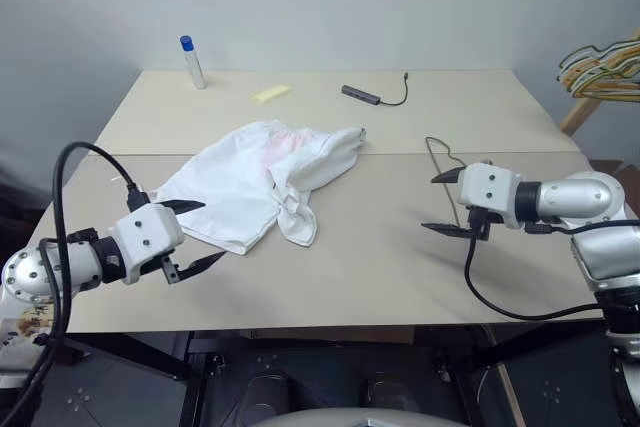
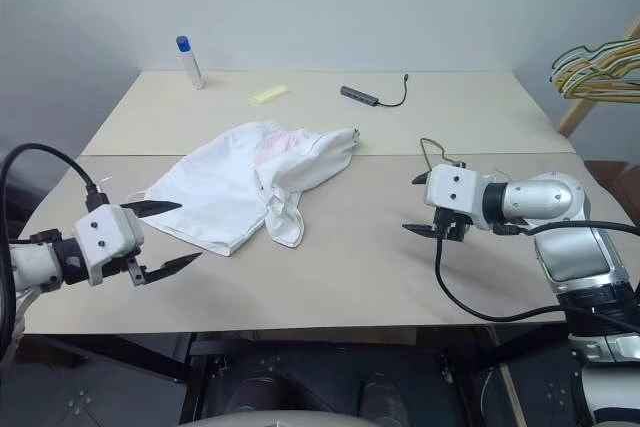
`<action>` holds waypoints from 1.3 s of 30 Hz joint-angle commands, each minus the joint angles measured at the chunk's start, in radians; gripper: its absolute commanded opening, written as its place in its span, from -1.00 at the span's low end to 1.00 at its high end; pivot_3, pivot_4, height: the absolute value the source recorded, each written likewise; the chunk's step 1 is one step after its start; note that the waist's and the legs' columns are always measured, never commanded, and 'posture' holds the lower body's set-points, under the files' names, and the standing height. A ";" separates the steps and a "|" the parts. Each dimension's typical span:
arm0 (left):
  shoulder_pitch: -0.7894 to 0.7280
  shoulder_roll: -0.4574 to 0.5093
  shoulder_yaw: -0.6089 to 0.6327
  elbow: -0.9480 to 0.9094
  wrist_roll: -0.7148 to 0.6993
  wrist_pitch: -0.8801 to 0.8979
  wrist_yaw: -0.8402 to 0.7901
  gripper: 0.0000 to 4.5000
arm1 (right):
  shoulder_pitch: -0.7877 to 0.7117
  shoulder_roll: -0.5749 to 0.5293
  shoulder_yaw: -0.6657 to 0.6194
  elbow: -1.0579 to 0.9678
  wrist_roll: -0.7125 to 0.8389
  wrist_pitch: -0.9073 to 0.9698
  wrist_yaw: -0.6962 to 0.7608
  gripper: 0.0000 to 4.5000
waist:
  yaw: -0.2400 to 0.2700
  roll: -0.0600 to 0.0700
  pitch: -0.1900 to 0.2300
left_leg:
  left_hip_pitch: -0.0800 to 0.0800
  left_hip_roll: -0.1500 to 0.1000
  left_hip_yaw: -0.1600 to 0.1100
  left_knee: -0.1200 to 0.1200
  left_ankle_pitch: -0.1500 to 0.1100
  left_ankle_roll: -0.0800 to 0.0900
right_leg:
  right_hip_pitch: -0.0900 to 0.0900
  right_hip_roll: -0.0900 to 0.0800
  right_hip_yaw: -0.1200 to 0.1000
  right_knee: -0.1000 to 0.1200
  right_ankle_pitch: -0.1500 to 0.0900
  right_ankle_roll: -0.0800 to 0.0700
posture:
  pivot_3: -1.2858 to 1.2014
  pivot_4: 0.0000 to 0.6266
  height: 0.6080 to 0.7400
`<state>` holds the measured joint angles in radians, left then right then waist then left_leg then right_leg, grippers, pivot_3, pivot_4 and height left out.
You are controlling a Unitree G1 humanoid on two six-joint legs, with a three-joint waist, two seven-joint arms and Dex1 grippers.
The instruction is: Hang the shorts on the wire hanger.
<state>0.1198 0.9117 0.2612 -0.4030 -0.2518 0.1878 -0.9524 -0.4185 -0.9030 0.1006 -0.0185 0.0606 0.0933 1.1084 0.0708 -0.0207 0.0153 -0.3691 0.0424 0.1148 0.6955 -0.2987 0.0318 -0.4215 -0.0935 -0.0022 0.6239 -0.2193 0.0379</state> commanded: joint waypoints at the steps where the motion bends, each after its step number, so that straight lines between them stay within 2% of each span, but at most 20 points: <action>1: -0.013 0.006 0.034 -0.029 -0.029 0.026 0.005 1.00 | -0.027 0.004 -0.019 -0.013 0.004 -0.021 -0.008 0.99 | 0.000 0.000 0.000 | 0.000 0.000 0.000 0.000 0.000 0.000 | 0.000 0.000 0.000 0.000 0.000 0.000 | 0.17 -1.00 1.00; 12: -0.043 -0.034 0.017 -0.033 -0.040 0.084 0.072 1.00 | -0.023 0.017 -0.019 -0.023 0.000 -0.012 -0.024 0.99 | 0.001 0.000 0.000 | 0.000 0.000 0.000 0.000 0.000 0.000 | 0.000 0.000 0.000 0.000 0.000 0.000 | 0.17 -1.00 1.00; 16: -0.056 -0.072 -0.032 -0.052 0.000 0.160 0.151 1.00 | -0.013 0.023 -0.017 -0.032 -0.003 -0.005 -0.038 0.99 | 0.001 0.000 0.000 | 0.000 0.000 0.000 0.000 0.000 0.000 | 0.000 0.000 0.000 0.000 0.000 0.000 | 0.15 -1.00 1.00; 21: -0.078 -0.143 -0.110 -0.136 -0.043 0.345 0.237 1.00 | 0.004 0.023 -0.037 -0.066 0.005 0.031 -0.064 0.99 | -0.001 0.000 0.000 | 0.000 0.000 -0.001 0.000 0.000 0.000 | 0.000 0.000 0.000 0.000 0.000 0.000 | 0.13 -1.00 1.00; 25: -0.158 -0.276 -0.215 -0.179 -0.015 0.525 0.397 1.00 | 0.042 0.023 -0.052 -0.092 0.002 0.049 -0.096 0.99 | 0.006 -0.001 -0.001 | 0.000 -0.001 -0.001 0.001 0.000 0.000 | 0.002 0.000 0.000 0.000 0.000 0.000 | 0.12 -1.00 1.00; 28: -0.203 -0.369 -0.315 -0.197 0.016 0.572 0.476 1.00 | 0.060 0.030 -0.057 -0.112 0.005 0.066 -0.119 0.99 | 0.002 -0.002 -0.001 | 0.000 -0.001 -0.002 0.001 0.000 0.000 | 0.002 0.000 0.000 0.000 0.001 0.000 | 0.11 -1.00 1.00; 33: -0.294 -0.555 -0.453 -0.137 0.154 0.679 0.715 1.00 | 0.073 0.036 -0.064 -0.140 0.009 0.095 -0.146 0.99 | -0.003 -0.002 -0.002 | 0.000 -0.003 -0.004 0.001 0.000 0.000 | 0.003 0.000 0.001 0.000 0.001 0.000 | 0.09 -1.00 1.00; 39: -0.351 -0.790 -0.461 -0.021 0.283 0.650 0.967 1.00 | 0.095 0.025 -0.085 -0.165 0.012 0.124 -0.164 0.99 | -0.005 -0.003 -0.002 | 0.001 -0.003 -0.006 0.002 0.000 0.000 | 0.003 0.000 0.001 -0.001 0.001 0.000 | 0.07 -1.00 1.00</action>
<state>-0.2010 0.1425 -0.2070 -0.4276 -0.0083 0.8716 -0.0460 -0.3212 -0.8688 0.0563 -0.1506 0.0606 0.2073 0.9556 0.0657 -0.0238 0.0135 -0.3683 0.0389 0.1083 0.6970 -0.2986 0.0317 -0.4183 -0.0942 -0.0011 0.6231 -0.2184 0.0376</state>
